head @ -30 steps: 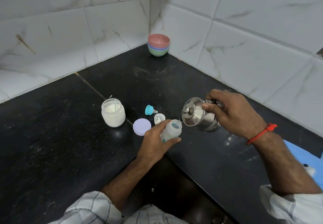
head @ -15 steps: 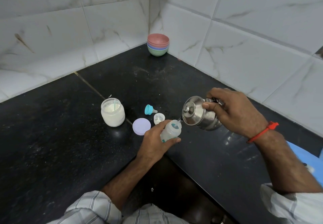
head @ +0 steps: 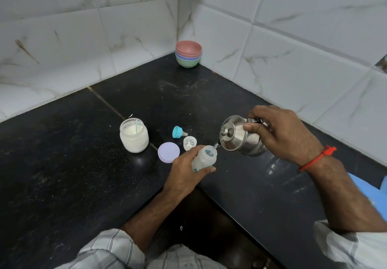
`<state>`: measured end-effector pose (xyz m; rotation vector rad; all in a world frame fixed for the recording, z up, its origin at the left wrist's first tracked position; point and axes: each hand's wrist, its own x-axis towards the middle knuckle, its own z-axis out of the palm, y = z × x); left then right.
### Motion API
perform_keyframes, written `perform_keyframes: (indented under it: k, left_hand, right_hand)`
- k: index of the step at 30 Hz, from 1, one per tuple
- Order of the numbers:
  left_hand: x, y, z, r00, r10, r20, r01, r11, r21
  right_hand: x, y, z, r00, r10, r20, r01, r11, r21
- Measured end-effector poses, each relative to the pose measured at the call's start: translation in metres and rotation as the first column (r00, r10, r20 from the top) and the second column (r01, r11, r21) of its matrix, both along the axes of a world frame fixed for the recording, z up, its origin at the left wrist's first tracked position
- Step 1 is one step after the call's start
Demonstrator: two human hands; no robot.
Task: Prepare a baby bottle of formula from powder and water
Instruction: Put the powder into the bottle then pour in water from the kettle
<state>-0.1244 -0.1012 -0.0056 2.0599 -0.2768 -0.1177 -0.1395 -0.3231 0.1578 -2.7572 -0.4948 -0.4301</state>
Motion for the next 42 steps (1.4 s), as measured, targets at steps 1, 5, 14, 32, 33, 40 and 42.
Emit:
perform_keyframes:
  k: [1,5,14,32,33,40,42]
  left_hand:
    - [0.0,0.0,0.0,1.0,-0.001,-0.002,0.001,1.0,-0.001]
    - [0.0,0.0,-0.001,1.0,-0.001,-0.005,0.001,1.0,0.002]
    - [0.003,-0.002,-0.006,0.999,-0.02,-0.03,0.02,1.0,0.007]
    - [0.006,-0.002,-0.005,0.999,-0.039,0.026,0.04,0.998,-0.042]
    - [0.006,-0.002,-0.004,0.999,-0.037,0.027,0.038,0.998,-0.039]
    - [0.01,0.004,-0.002,0.999,-0.025,0.027,0.027,0.998,-0.063]
    - [0.012,0.005,-0.002,1.0,-0.009,0.019,0.011,0.997,-0.071]
  right_hand:
    - [0.0,0.0,0.0,1.0,0.0,0.001,0.0,1.0,0.001]
    - [0.0,-0.001,0.0,1.0,-0.006,-0.007,0.006,1.0,-0.006]
    - [0.001,-0.004,0.002,1.0,-0.002,0.002,0.002,1.0,-0.021]
    - [-0.001,-0.005,-0.017,0.998,-0.048,-0.033,0.051,0.994,0.093]
    - [-0.003,-0.005,-0.021,0.997,-0.067,-0.039,0.072,0.987,0.142]
    - [-0.007,-0.008,-0.068,0.964,-0.146,-0.223,0.249,0.792,0.558]
    - [-0.005,-0.01,-0.085,0.953,-0.128,-0.276,0.293,0.632,0.718]
